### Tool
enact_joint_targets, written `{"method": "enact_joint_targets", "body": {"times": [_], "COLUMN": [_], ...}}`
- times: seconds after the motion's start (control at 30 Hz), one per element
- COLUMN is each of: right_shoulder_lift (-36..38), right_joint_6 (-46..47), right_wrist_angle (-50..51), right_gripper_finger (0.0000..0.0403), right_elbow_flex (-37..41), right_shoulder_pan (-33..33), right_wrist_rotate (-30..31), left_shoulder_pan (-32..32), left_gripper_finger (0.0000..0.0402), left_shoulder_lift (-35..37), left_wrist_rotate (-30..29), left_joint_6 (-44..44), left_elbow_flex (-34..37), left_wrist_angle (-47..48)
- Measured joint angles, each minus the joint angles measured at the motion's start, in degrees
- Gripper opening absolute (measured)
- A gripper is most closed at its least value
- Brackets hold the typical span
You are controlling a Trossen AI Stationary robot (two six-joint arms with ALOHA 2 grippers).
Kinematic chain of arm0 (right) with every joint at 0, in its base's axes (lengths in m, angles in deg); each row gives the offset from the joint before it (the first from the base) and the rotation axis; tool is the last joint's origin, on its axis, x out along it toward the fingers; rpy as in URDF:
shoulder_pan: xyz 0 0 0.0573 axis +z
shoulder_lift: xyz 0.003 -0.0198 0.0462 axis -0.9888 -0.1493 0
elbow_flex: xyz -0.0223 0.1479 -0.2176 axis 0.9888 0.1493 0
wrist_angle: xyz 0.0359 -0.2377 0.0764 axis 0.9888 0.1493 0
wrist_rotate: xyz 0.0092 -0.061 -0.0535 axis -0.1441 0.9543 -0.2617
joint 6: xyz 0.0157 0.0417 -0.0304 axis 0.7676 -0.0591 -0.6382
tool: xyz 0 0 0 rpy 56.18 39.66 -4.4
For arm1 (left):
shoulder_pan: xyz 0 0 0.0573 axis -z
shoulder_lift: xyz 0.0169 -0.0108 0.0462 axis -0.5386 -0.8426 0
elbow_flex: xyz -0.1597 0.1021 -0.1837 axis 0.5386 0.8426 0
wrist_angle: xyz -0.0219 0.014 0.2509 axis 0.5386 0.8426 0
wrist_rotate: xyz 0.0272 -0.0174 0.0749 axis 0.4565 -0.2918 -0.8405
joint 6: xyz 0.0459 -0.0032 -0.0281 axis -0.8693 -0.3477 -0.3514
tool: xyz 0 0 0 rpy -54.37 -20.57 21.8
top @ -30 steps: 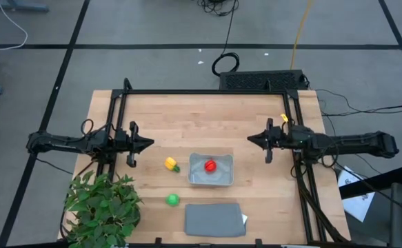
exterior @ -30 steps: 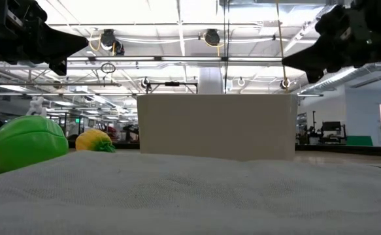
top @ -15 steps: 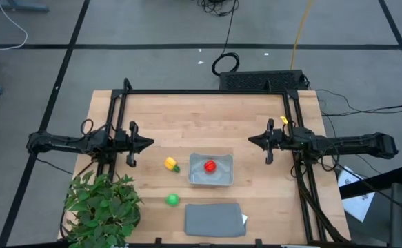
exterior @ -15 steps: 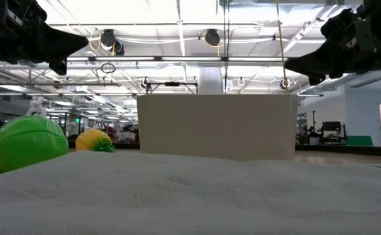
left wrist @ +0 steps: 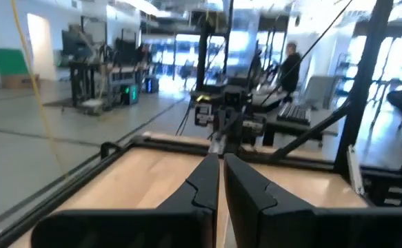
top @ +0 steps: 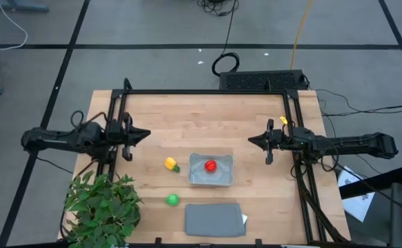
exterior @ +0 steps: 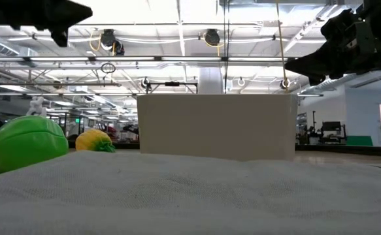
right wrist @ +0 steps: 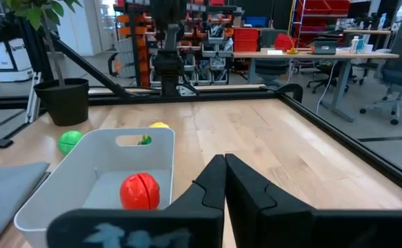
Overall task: Pick and placing Produce into tupperware
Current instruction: Put the yellow pineapple into the gray bin
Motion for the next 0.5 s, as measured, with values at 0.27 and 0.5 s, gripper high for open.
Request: {"method": "enact_joint_targets", "body": {"times": [0.27, 0.5], "right_shoulder_lift": [0.0, 0.0], "right_joint_6": [0.4, 1.4], "right_wrist_angle": [0.4, 0.3], "right_gripper_finger": [0.0000, 0.0000], "right_elbow_flex": [0.0, 0.0], "right_shoulder_pan": [0.0, 0.0], "right_wrist_rotate": [0.0, 0.0], "left_shoulder_pan": [-2.6, -5.7], "left_gripper_finger": [0.0026, 0.0026], "left_shoulder_lift": [-12.3, -23.6], "left_wrist_rotate": [-1.8, 6.1], "left_joint_6": [1.6, 1.6], "left_elbow_flex": [-10.0, -15.1], "left_wrist_angle": [13.5, 13.3]}}
